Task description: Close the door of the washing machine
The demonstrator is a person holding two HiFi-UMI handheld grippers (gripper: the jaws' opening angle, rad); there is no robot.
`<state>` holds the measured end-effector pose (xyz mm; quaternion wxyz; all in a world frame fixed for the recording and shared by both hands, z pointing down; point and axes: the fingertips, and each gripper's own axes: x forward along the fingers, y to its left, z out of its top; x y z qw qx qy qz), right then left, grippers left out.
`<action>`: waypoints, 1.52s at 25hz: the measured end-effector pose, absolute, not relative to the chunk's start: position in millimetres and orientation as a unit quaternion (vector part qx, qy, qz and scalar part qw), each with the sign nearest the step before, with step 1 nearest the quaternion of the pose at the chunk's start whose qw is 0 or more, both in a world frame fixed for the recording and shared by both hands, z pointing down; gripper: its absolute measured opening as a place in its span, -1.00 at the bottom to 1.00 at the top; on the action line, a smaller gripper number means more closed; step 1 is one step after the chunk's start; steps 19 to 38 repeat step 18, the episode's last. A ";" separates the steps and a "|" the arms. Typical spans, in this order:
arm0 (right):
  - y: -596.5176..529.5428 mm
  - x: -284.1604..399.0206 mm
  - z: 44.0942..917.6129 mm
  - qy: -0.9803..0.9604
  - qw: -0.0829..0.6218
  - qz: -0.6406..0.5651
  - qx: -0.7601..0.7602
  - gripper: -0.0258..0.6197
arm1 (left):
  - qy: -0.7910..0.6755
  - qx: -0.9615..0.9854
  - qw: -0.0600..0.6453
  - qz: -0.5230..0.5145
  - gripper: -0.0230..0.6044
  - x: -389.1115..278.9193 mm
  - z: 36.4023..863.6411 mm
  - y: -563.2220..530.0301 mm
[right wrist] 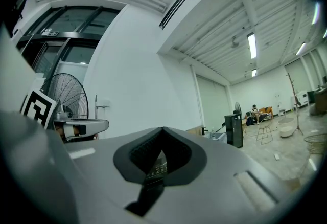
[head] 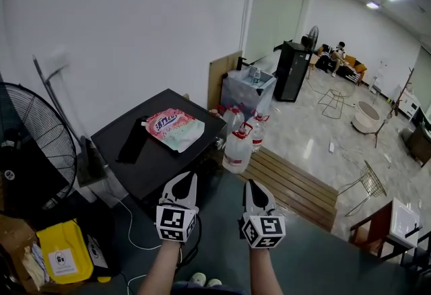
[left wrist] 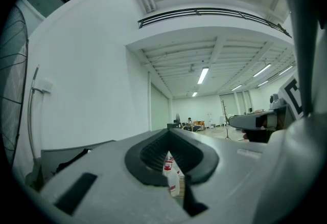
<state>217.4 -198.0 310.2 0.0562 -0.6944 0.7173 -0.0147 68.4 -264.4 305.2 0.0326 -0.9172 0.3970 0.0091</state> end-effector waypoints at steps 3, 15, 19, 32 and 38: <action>-196.3 217.4 312.6 0.718 0.054 -0.016 -0.694 -0.89 | 0.396 -0.918 0.032 0.011 -0.90 68.9 306.2 -263.9; -195.0 219.6 317.4 0.719 0.056 -0.023 -0.693 -0.89 | 0.394 -0.918 0.031 0.003 -0.90 73.2 309.7 -261.0; -194.5 218.8 318.8 0.720 0.056 -0.024 -0.692 -0.89 | 0.394 -0.918 0.031 0.001 -0.91 72.6 311.3 -260.0; -194.5 218.8 318.8 0.720 0.056 -0.024 -0.692 -0.89 | 0.394 -0.918 0.031 0.001 -0.91 72.6 311.3 -260.0; -194.5 218.8 318.8 0.720 0.056 -0.024 -0.692 -0.89 | 0.394 -0.918 0.031 0.001 -0.91 72.6 311.3 -260.0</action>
